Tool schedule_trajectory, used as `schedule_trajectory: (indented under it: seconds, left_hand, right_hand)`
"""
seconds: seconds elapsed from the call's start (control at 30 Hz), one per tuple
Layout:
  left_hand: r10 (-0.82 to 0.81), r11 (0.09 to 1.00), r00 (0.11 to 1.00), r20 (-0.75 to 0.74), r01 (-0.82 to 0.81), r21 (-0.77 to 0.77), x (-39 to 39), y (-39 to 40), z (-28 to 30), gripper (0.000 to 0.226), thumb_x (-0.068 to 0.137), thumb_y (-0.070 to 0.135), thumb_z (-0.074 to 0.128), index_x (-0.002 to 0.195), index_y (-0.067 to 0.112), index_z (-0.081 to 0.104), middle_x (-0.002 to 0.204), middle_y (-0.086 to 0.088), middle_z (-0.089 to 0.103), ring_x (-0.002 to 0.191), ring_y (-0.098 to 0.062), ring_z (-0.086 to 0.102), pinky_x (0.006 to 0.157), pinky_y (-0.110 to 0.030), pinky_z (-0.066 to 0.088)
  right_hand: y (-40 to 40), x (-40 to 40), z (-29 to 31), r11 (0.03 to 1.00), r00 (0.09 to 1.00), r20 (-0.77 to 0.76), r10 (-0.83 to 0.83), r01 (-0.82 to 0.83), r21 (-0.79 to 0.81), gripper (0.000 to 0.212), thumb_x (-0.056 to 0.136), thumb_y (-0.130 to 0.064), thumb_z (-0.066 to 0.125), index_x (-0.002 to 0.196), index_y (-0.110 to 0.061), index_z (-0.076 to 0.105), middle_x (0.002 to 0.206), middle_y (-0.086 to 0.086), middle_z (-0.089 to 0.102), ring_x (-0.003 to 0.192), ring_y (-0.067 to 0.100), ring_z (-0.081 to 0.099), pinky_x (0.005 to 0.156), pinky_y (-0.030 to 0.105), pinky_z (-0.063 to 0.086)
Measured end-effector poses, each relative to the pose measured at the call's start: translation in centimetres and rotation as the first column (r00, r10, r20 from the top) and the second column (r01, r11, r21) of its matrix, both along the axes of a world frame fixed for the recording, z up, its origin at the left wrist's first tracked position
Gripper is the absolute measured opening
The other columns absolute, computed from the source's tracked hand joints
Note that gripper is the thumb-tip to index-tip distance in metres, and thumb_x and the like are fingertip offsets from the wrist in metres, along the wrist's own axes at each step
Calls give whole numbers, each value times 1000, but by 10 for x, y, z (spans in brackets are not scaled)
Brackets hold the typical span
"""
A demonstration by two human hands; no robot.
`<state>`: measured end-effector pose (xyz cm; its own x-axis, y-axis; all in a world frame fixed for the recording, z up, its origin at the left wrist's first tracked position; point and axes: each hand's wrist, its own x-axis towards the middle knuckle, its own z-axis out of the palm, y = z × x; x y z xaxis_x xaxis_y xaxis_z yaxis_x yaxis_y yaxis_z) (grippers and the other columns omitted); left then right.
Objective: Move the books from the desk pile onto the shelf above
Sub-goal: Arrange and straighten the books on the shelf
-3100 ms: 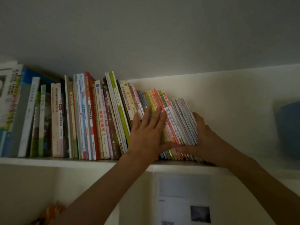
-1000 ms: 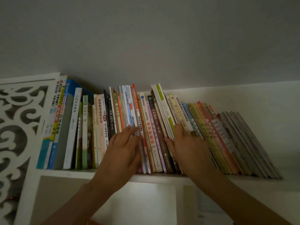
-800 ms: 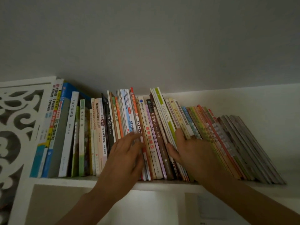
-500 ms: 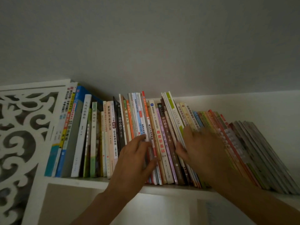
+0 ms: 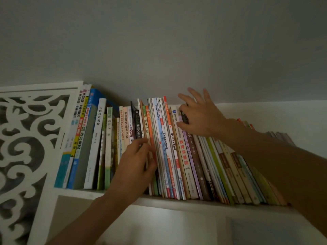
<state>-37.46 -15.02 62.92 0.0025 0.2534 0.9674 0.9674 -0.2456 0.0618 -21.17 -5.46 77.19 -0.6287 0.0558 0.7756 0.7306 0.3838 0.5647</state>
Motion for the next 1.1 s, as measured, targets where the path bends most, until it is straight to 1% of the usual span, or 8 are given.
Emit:
schedule_trajectory:
  seconds: [0.2,0.4,0.53,0.63,0.7,0.9,1.0,1.1]
  left_hand:
    - [-48,999,999,-13,48,-18,10,-8,-2,26,93,18,49,119,18,52,132,7,39,115,3,35,101,-17,34]
    - [-83,995,996,28,84,-62,33,-1,19,29,95,17,47,124,21,48,115,16,37,104,5,40,77,1,33]
    - [113,993,992,-63,-111,31,44,19,48,32,95,20,48,126,16,50,128,0,45,119,-14,42,100,-24,33]
    - [337,941,933,-129,-328,83,49,34,77,42,95,25,47,135,17,43,143,-4,35,136,-22,23,112,-38,17]
    - [379,925,918,-117,-380,7,53,43,90,47,96,29,44,141,20,36,152,-5,22,142,-27,8,115,-47,5]
    - [264,964,959,-100,-263,20,49,54,87,40,98,28,34,137,20,44,150,0,28,144,-25,1,113,-49,-6]
    - [153,987,987,-45,-150,48,49,47,92,35,96,24,37,122,17,58,143,-2,36,141,-23,13,114,-45,2]
    - [-26,981,1000,-15,28,195,55,26,85,36,92,26,34,110,13,62,134,-6,40,128,-18,33,110,-32,24]
  right_hand:
    - [-15,4,4,989,990,2,143,-143,-41,38,85,-30,56,116,-10,62,155,4,20,145,21,-1,115,43,-10]
    - [-22,19,-4,947,948,-90,306,-313,-73,45,85,-23,51,127,-7,49,138,6,41,135,20,23,109,31,22]
    - [-23,26,-1,955,958,-38,285,-288,-74,42,86,-19,50,127,-8,49,132,5,44,129,19,31,104,29,27]
    - [-18,30,0,955,956,-26,291,-292,-52,44,85,-21,44,126,-8,52,131,6,47,127,21,33,105,29,24]
    - [-16,30,0,951,953,-32,301,-302,-63,47,83,-23,41,125,-8,53,130,6,48,127,22,34,106,29,23]
    - [-16,34,-3,954,956,-34,291,-293,-63,62,74,-30,32,129,-9,52,134,6,46,128,22,34,109,32,20]
    - [-15,37,-2,957,961,-23,274,-275,-93,65,76,-29,29,136,-12,46,144,6,39,137,23,25,114,36,12]
    - [-11,35,0,964,976,7,216,-211,-164,55,91,-22,34,145,-16,32,156,2,20,145,21,5,117,42,2]
